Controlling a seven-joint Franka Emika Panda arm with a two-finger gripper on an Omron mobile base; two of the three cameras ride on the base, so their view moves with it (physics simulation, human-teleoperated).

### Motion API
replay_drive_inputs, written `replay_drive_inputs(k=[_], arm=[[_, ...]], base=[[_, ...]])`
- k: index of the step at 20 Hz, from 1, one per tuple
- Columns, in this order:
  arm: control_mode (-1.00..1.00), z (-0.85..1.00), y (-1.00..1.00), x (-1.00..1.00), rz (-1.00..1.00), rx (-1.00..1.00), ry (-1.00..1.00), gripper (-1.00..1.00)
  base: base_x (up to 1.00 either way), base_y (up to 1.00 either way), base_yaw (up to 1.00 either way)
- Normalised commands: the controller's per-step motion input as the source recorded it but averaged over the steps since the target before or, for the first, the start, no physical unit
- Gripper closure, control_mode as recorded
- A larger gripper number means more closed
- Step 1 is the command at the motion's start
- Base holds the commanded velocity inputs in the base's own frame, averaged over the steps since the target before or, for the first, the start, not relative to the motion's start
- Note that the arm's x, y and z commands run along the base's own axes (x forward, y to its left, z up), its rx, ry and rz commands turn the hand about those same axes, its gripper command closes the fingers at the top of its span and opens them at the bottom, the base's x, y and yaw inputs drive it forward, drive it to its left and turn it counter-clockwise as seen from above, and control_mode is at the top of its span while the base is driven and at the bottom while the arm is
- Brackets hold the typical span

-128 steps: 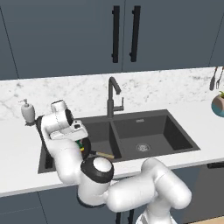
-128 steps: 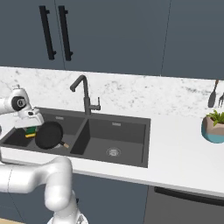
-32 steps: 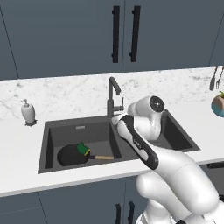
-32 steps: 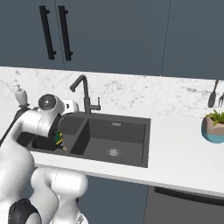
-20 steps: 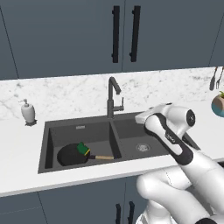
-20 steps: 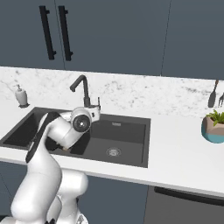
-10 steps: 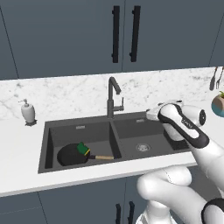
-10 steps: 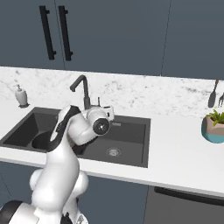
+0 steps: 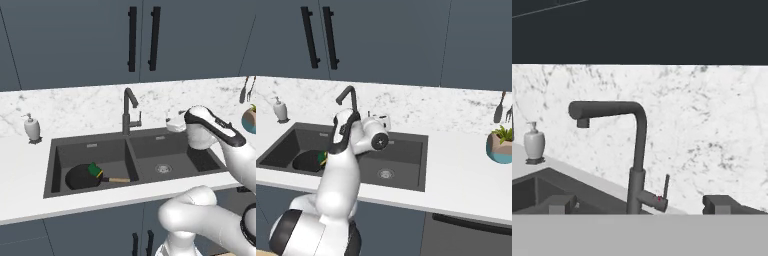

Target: Pick the pan and sponge and place them into the sink. Then turn on the water.

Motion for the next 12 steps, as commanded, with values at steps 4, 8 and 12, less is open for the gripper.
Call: replay_drive_inputs(k=[4, 8, 12], arm=[[-1.00, -0.20, 0.21, 0.26, 0.01, 0.00, -0.17, -1.00], [-1.00, -0.06, 0.21, 0.42, 0.00, 0.00, -0.02, -1.00], [-1.00, -0.04, 0.09, 0.45, 0.01, 0.00, 0.07, -1.00]], base=[[0.00, 0.00, 0.00], [0.00, 0.00, 0.00], [0.00, 0.00, 0.00]])
